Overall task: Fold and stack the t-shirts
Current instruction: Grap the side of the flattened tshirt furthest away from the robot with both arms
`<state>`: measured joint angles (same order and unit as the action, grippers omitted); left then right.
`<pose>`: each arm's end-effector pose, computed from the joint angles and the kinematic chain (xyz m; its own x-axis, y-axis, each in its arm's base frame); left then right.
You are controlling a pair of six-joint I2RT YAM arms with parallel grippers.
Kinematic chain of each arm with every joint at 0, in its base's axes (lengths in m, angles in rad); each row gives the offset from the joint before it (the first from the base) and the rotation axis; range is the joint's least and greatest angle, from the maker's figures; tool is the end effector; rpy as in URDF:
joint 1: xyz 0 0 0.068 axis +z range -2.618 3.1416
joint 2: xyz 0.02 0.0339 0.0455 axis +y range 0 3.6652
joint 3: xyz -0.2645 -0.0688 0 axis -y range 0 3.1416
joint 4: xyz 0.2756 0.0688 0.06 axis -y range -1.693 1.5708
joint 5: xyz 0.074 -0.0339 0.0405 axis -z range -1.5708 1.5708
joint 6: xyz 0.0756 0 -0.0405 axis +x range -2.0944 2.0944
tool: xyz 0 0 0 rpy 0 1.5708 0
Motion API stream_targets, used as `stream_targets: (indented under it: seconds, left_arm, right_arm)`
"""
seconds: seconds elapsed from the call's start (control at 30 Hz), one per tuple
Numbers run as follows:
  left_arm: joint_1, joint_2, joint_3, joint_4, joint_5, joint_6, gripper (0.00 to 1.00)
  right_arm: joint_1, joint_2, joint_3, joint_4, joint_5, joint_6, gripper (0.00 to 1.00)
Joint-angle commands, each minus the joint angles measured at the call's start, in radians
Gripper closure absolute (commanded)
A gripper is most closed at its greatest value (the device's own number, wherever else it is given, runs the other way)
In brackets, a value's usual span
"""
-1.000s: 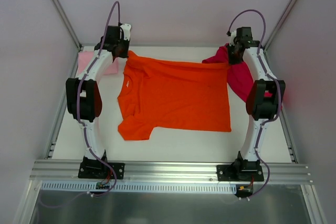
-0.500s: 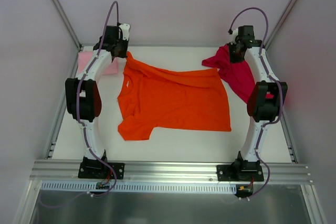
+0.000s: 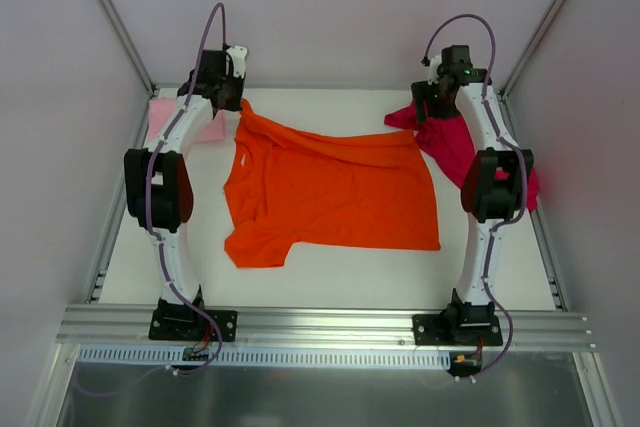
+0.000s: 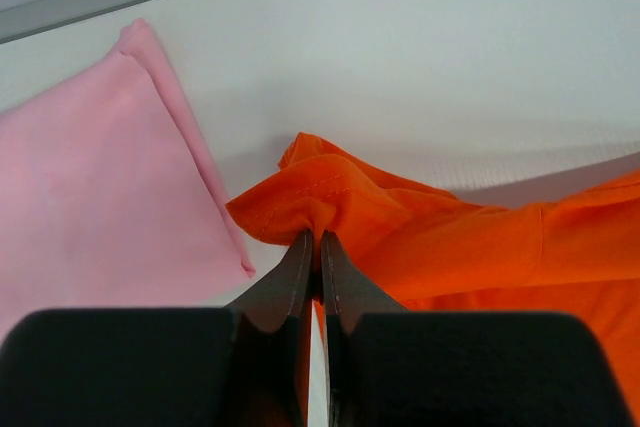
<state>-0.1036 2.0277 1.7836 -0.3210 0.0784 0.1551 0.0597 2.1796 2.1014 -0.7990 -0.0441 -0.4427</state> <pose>0.5412 -0.0622 0.2625 -0.5001 0.2068 -0.8409 0.2491 0.9644 0.0890 0.5451 0.0359 0.2538 -0.6560 -0.4679 -0.5922 -0.4081 0.8799 -0.2432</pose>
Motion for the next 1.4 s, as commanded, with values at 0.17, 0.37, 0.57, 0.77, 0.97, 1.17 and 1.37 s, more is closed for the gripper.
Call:
stream_targets:
  seconds: [0.17, 0.37, 0.57, 0.77, 0.97, 1.17, 1.37]
  left_arm:
    - [0.005, -0.077, -0.039, 0.030, 0.018, -0.003, 1.00]
    - [0.005, -0.093, -0.095, 0.062, 0.026, 0.000, 1.00]
    - [0.005, -0.099, -0.099, 0.060, 0.032, -0.005, 1.00]
    - [0.007, -0.127, -0.124, 0.071, 0.043, -0.011, 1.00]
    - [0.007, -0.139, -0.139, 0.077, 0.050, -0.011, 1.00]
    - [0.007, -0.165, -0.161, 0.086, 0.066, -0.017, 1.00]
    - [0.007, -0.179, -0.171, 0.082, 0.083, -0.022, 1.00]
  right_arm:
    - [0.057, 0.135, 0.202, -0.143, -0.059, 0.009, 0.26]
    - [0.063, 0.167, 0.194, -0.151, -0.046, 0.025, 0.26]
    - [0.065, 0.212, 0.230, -0.170, -0.002, 0.035, 0.26]
    - [0.066, 0.278, 0.308, -0.241, 0.004, 0.039, 0.26]
    - [0.065, 0.299, 0.304, -0.215, 0.038, 0.039, 0.26]
    - [0.065, 0.338, 0.327, -0.215, 0.092, 0.036, 0.26]
    - [0.063, 0.350, 0.330, -0.216, 0.081, 0.030, 0.26]
